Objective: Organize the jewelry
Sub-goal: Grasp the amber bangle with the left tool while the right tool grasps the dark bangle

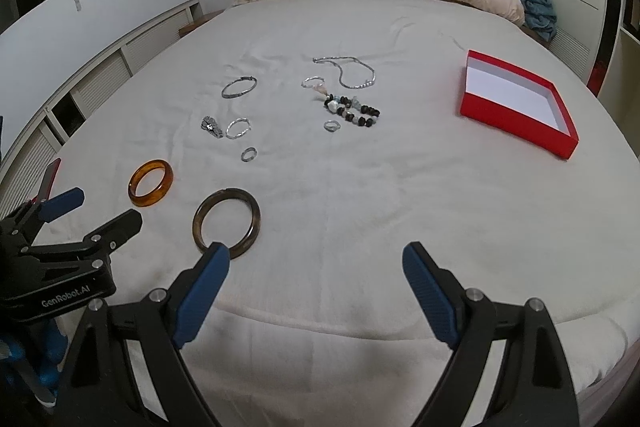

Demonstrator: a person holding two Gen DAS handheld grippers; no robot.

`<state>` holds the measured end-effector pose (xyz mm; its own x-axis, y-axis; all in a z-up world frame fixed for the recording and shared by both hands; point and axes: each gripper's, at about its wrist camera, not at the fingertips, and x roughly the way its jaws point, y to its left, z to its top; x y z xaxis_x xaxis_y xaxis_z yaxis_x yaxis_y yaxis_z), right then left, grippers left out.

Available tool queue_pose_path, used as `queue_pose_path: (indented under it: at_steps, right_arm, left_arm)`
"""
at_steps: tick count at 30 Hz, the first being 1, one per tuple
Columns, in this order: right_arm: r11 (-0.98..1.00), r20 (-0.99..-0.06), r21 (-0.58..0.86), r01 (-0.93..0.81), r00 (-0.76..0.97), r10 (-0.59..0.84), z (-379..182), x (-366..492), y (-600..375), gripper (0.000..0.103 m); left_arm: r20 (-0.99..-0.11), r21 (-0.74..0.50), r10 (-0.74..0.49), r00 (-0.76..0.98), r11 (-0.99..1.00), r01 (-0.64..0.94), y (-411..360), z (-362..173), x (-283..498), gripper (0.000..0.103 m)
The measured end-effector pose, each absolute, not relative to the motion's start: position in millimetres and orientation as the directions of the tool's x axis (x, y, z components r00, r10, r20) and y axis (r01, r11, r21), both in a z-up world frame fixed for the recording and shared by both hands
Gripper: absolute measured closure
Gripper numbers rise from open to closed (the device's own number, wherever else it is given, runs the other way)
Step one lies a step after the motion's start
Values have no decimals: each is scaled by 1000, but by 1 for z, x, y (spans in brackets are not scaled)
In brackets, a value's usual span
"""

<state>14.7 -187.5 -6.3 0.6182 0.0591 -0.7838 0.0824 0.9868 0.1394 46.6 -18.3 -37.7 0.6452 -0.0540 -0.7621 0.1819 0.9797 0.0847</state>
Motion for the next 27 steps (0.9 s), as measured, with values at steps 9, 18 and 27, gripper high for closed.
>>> queue_pose_path:
  at_steps: [9, 18, 27]
  right_arm:
    - [986, -788, 148, 71, 611, 75, -10, 25, -182, 15]
    - [987, -797, 157, 45, 596, 99, -14, 35, -173, 27]
    - [982, -809, 187, 14, 570, 146, -22, 51, -165, 42]
  left_arm:
    - [-775, 74, -45, 630, 984, 161, -10, -46, 54, 7]
    - [-775, 77, -30, 631, 987, 141, -3, -48, 62, 7]
    - [-774, 82, 3, 633, 992, 95, 23, -49, 77, 10]
